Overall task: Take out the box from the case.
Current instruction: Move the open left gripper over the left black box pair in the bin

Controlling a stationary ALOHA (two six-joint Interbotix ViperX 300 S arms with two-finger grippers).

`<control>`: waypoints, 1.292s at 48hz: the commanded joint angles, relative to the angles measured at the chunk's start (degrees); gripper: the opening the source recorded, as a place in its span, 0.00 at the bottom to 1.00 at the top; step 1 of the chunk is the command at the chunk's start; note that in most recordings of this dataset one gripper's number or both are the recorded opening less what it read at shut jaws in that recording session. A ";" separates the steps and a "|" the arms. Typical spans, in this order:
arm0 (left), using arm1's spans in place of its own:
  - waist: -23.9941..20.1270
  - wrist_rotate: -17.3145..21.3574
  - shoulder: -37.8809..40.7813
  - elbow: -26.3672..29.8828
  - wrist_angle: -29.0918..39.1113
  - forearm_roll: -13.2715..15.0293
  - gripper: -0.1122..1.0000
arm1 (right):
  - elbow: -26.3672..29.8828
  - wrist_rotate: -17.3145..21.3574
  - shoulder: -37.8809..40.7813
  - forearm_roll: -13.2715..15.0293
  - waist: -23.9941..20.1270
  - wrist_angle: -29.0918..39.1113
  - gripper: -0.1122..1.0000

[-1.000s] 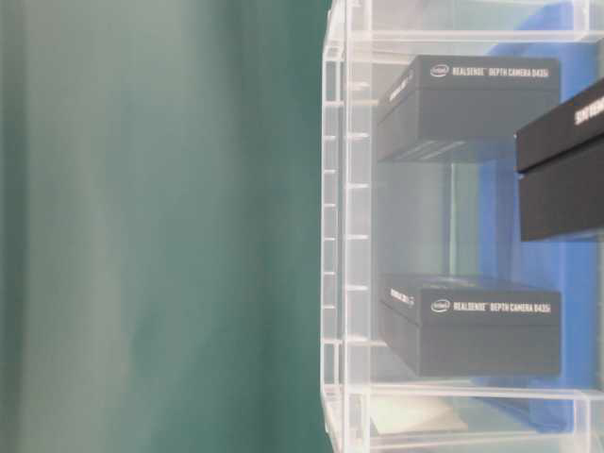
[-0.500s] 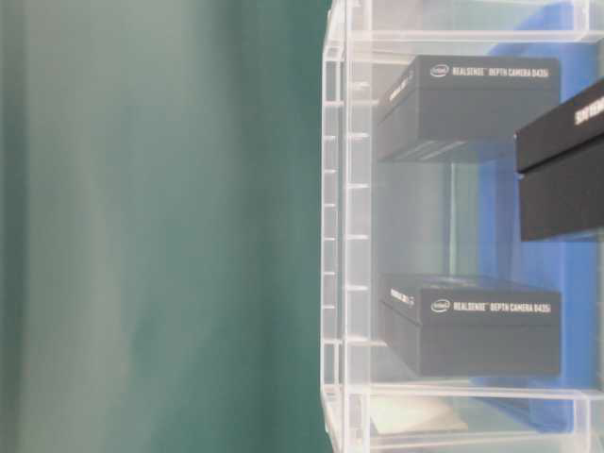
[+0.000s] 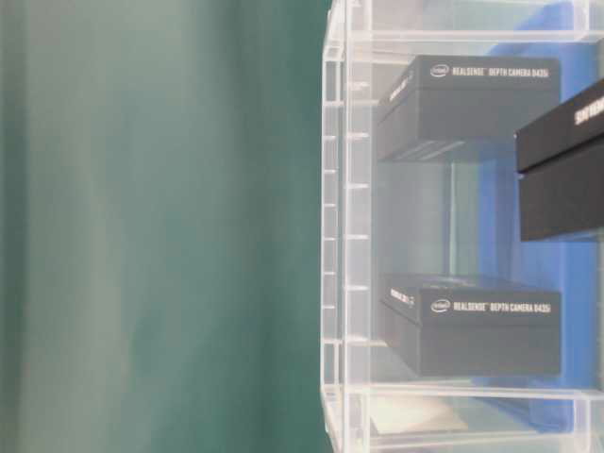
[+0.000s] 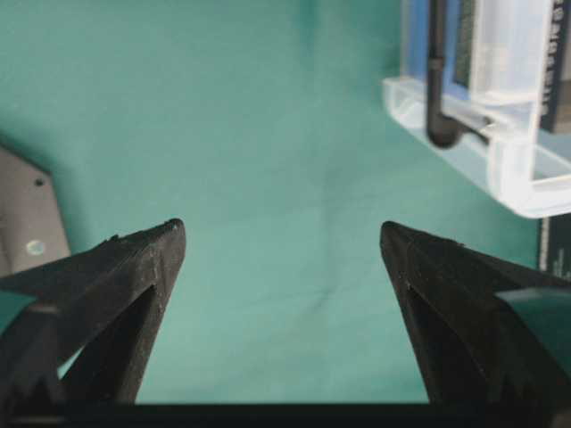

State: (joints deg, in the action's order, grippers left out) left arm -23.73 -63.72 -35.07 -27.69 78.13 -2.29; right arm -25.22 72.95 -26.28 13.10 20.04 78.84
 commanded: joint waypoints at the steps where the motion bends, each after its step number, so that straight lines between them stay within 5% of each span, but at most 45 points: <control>1: 0.97 -0.09 1.93 2.72 -0.97 -0.18 0.96 | 0.53 -0.18 -0.26 0.09 0.18 -0.35 0.94; 62: 9.23 -2.02 35.60 37.53 -2.11 -0.62 0.96 | 0.35 -2.11 -0.26 0.18 0.18 -1.76 0.94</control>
State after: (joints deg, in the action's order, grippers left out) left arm -15.21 -65.39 0.00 7.21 76.03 -2.55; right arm -25.31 70.93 -26.28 13.10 20.13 77.34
